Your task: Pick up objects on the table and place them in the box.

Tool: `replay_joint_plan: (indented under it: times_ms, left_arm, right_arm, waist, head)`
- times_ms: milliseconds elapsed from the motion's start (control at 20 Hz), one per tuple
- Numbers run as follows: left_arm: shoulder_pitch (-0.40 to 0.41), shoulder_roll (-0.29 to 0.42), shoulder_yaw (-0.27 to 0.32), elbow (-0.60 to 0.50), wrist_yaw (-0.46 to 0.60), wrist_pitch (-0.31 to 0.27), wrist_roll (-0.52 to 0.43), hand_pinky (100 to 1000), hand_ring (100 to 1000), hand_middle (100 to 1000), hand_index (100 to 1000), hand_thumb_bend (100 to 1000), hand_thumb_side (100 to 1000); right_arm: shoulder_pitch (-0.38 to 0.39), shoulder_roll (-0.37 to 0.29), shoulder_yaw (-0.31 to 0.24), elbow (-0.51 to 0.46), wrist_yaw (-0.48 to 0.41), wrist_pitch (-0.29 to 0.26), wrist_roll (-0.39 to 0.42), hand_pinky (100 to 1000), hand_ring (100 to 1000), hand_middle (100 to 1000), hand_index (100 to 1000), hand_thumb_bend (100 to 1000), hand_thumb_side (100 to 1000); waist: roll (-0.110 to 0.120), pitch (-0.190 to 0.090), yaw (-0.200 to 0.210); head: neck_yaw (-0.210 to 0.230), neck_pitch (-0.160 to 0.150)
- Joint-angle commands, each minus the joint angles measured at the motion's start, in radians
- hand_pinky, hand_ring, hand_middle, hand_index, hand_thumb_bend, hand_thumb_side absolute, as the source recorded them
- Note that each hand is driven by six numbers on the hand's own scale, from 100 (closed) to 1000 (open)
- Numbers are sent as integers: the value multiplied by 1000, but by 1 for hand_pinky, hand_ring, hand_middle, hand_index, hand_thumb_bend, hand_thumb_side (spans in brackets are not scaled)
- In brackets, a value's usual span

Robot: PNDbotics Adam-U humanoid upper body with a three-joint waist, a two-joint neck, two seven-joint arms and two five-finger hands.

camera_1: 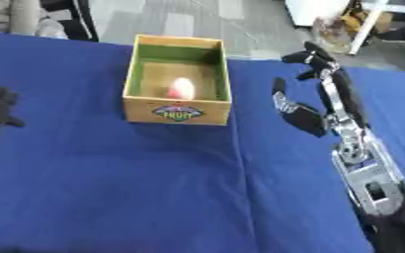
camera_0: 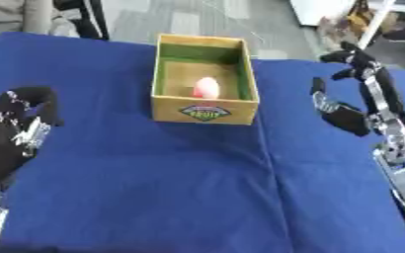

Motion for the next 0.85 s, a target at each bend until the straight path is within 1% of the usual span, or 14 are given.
replay_joint_plan:
  times_ms: [50, 300, 550, 850]
  left_arm:
    - [-6, 2, 11, -9, -9, -2, 4, 575, 819, 593, 716, 408, 411]
    - [-8, -3, 11, -7, -16, -1, 4, 577, 823, 595, 717, 407, 413]
    - [-10, -2, 15, -8, -19, -1, 10, 578, 826, 599, 718, 407, 412]
    - [-10, -2, 16, -9, -19, 0, 14, 578, 826, 599, 718, 407, 412]
  right_arm:
    - [11, 3, -20, -73, -57, 41, 24, 651, 1000, 722, 776, 100, 287]
    - [21, 2, -36, -87, -144, 67, 63, 649, 1000, 719, 775, 100, 295]
    - [20, -10, -47, -83, -234, 70, 83, 648, 1000, 718, 775, 100, 301]
    - [21, -28, -60, -82, -341, 69, 101, 648, 1000, 718, 775, 100, 301]
  waist:
    - [5, -13, -3]
    - [6, -6, -1]
    - [7, -4, 7]
    - [6, -4, 7]
  head:
    - [10, 15]
    - [19, 24]
    - [25, 30]
    - [27, 32]
